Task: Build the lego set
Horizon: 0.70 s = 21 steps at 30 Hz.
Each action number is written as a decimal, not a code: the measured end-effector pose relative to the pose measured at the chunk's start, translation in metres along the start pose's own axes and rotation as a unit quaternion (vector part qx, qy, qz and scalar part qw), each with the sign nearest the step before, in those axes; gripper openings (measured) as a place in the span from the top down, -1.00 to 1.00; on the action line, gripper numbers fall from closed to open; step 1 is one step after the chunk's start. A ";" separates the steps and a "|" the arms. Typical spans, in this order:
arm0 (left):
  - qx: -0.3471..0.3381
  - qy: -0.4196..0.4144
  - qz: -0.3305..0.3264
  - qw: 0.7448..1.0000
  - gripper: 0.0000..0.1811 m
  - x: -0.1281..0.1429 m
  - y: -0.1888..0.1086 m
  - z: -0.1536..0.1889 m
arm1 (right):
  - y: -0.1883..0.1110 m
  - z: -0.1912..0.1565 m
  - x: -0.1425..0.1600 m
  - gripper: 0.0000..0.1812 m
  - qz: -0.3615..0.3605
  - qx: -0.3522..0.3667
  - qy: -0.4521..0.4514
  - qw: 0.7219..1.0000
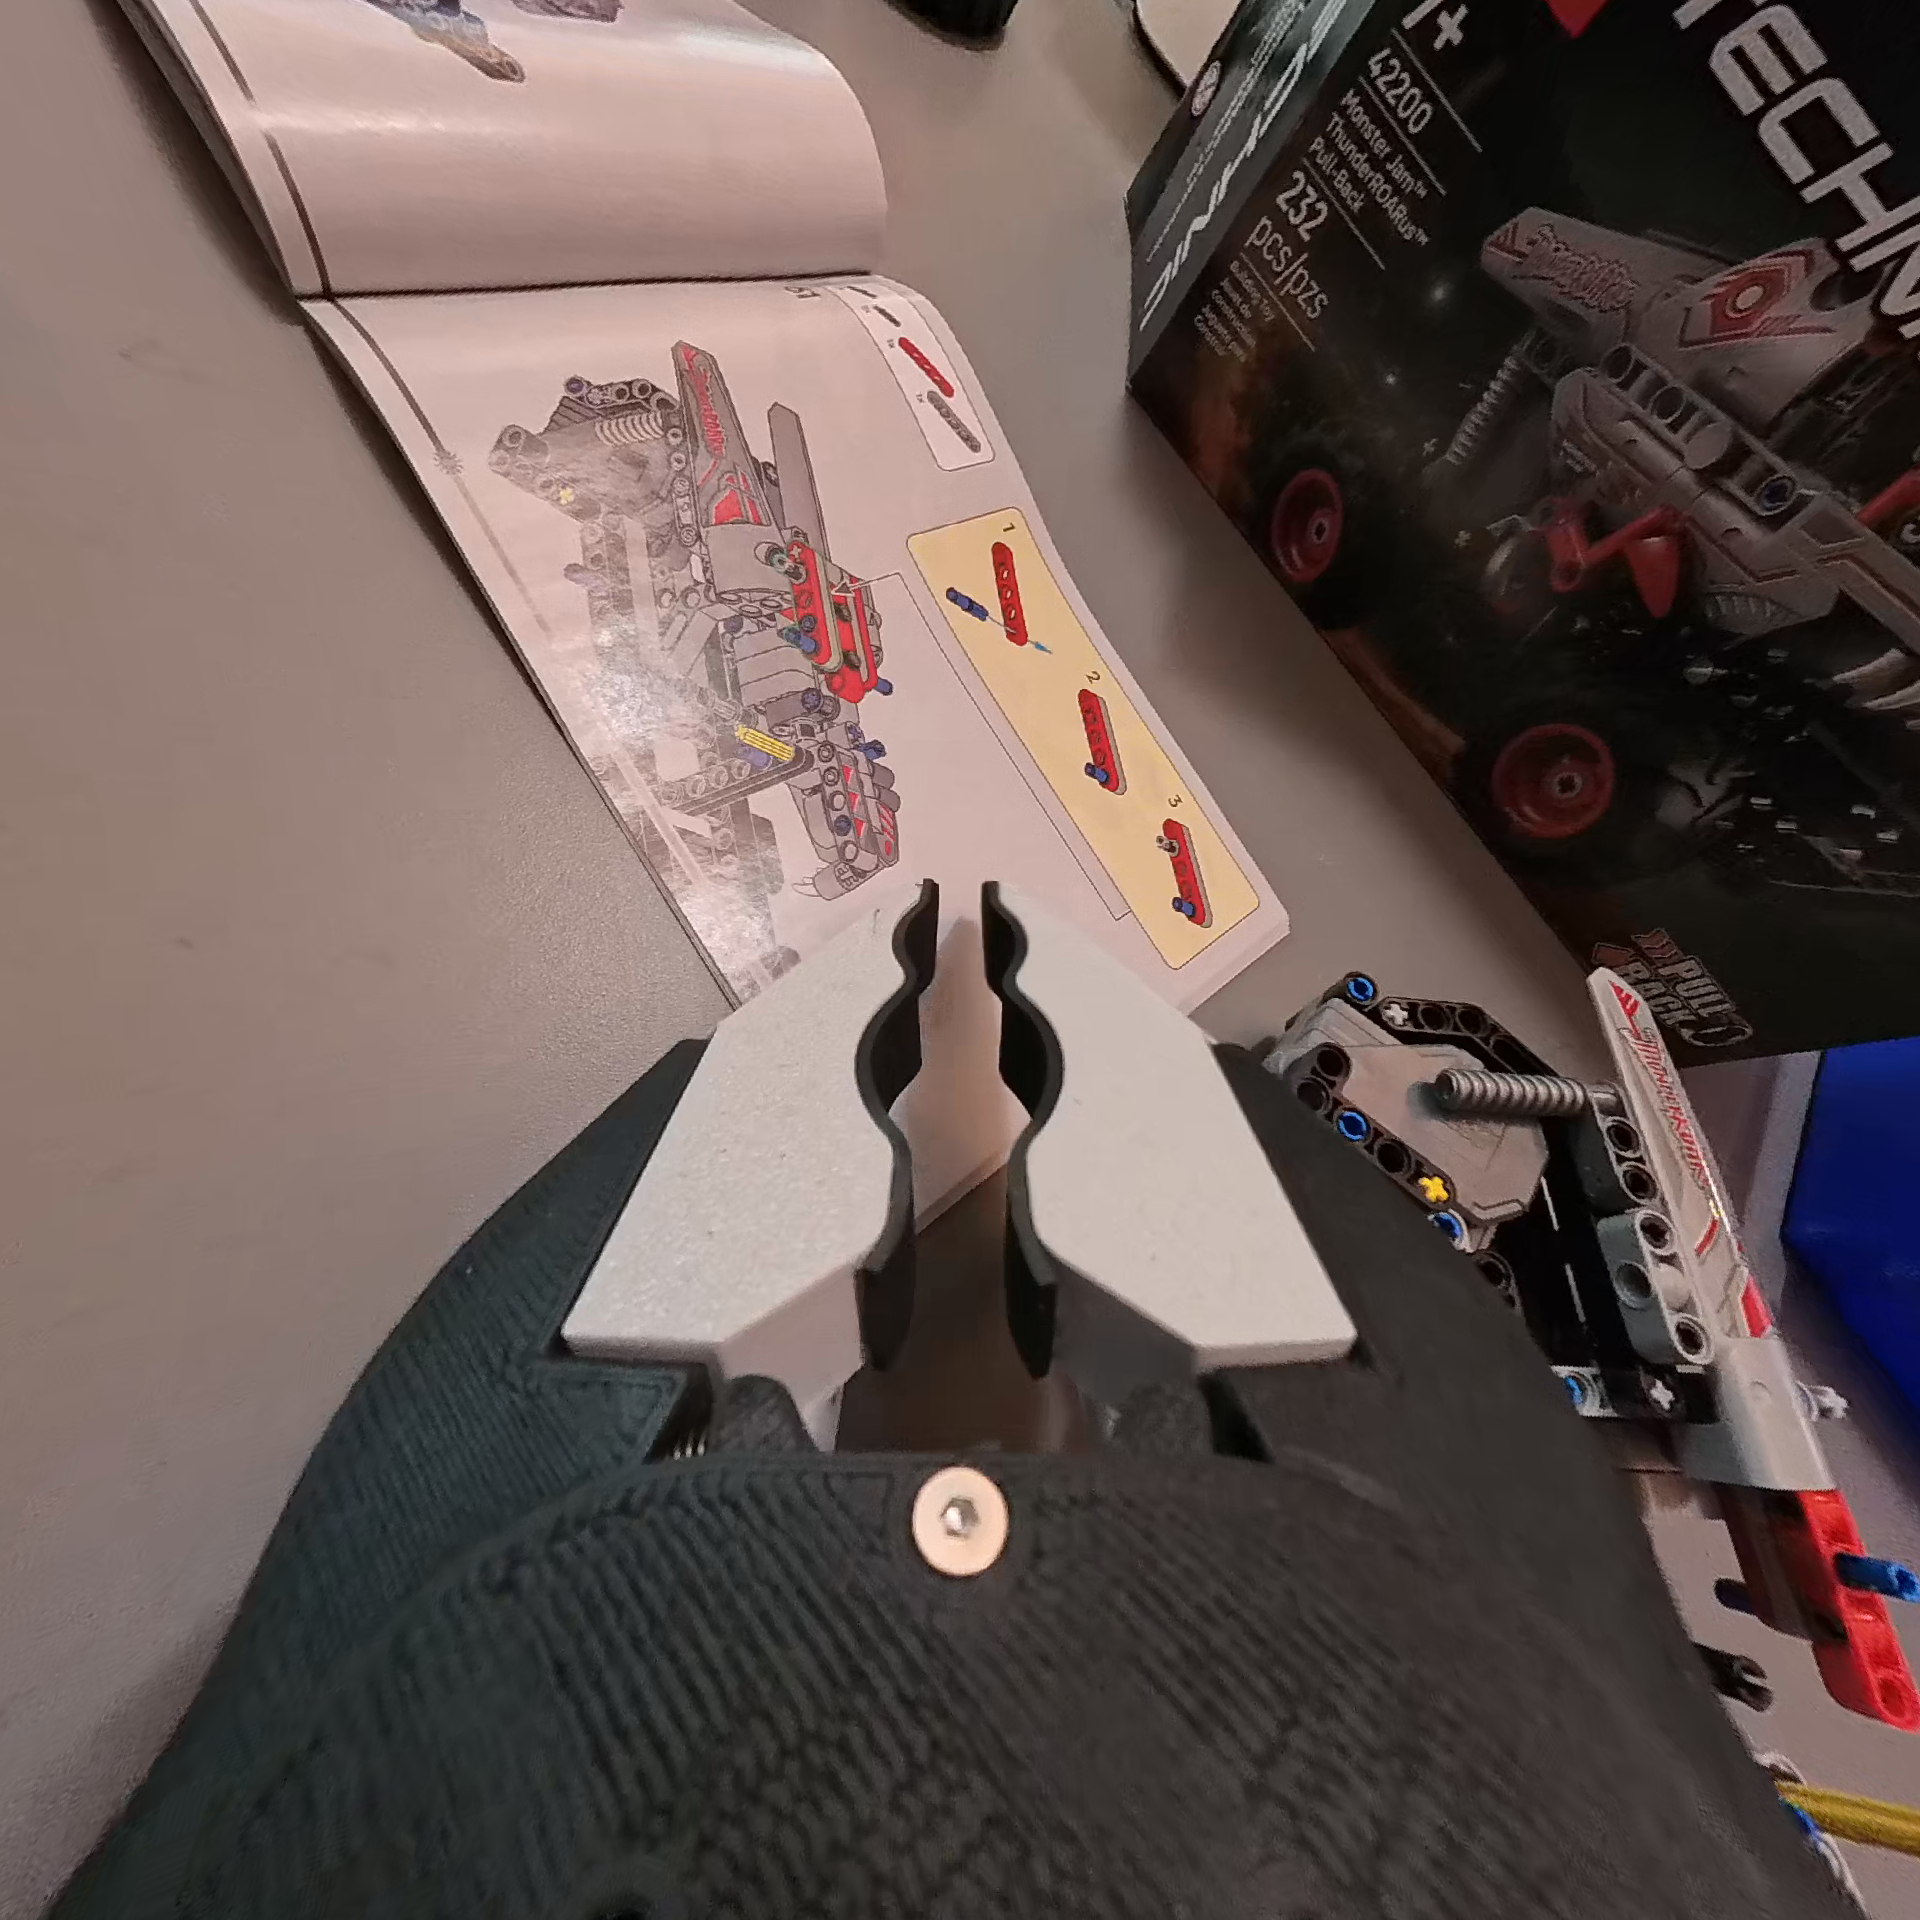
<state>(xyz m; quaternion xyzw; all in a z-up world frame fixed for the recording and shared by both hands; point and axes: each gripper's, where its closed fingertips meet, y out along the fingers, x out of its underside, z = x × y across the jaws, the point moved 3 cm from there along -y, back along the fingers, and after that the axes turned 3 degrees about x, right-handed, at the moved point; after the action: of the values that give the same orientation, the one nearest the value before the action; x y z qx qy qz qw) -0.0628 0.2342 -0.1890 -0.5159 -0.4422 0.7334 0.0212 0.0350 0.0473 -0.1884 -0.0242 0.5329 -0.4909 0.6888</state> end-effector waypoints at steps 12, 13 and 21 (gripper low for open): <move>0.033 0.007 -0.002 0.999 0.87 0.006 0.001 0.006 | 0.001 -0.002 0.000 0.99 -0.001 -0.005 -0.006 1.000; 0.029 0.009 -0.001 1.000 0.87 0.007 0.000 0.006 | 0.001 -0.001 0.000 1.00 -0.002 -0.002 -0.007 1.000; 0.010 -0.008 0.017 1.000 0.87 0.006 -0.006 0.002 | 0.002 -0.001 0.000 1.00 -0.003 0.009 -0.015 1.000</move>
<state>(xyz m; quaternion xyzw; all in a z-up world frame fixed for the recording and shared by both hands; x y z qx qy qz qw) -0.0703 0.2395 -0.1893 -0.5170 -0.4261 0.7423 0.0099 0.0358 0.0485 -0.1900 -0.0270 0.5180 -0.4974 0.6954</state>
